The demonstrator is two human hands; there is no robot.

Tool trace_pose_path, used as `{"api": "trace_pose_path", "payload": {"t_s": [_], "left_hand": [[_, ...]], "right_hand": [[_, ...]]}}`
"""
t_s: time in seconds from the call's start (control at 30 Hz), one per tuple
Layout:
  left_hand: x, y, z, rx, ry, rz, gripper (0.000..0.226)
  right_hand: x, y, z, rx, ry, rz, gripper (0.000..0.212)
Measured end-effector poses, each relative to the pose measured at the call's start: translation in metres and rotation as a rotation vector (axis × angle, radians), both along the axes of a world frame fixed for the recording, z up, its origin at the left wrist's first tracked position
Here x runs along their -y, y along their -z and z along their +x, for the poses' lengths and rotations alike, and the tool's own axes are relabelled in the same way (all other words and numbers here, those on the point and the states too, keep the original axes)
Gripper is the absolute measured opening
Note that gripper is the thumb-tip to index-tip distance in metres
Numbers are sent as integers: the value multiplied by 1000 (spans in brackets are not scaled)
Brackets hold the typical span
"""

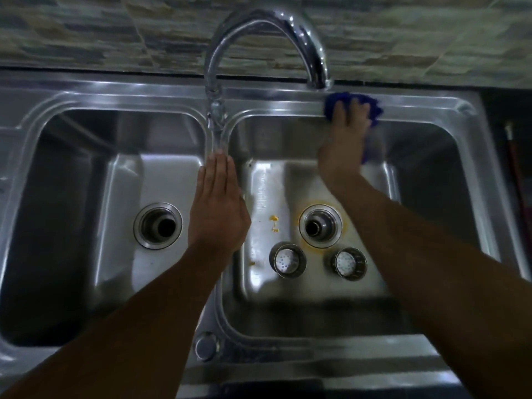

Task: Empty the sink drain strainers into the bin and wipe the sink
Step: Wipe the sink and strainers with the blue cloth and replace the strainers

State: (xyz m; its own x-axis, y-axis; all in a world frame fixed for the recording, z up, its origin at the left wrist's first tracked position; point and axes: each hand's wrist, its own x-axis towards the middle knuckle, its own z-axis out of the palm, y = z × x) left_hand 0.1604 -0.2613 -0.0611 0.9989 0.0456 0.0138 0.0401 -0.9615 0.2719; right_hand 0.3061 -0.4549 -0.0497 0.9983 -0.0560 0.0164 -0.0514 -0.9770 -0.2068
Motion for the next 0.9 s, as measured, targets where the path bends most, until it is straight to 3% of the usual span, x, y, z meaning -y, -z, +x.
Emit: {"api": "trace_pose_path", "payload": {"t_s": [0.17,0.3,0.53,0.73,0.9], "left_hand": [[3,-8,1,-51,9,20,62],[5,-16,3,-93,0,17,63],[28,-18,1,-105,-35,17,67],[115,-3,-26,-184,176,48,74],[158,-6,-79,-258,244,-57,59]], "right_hand": [[-82,10,-10,66,-385,13,75],[-57,5,-1,37,-519,-67,80],[87,-8,8,-5,-343,-199,71],[210,-32,20,-144,-127,-428,76],[225,-31,-29,-213,-146,-455,46]]}}
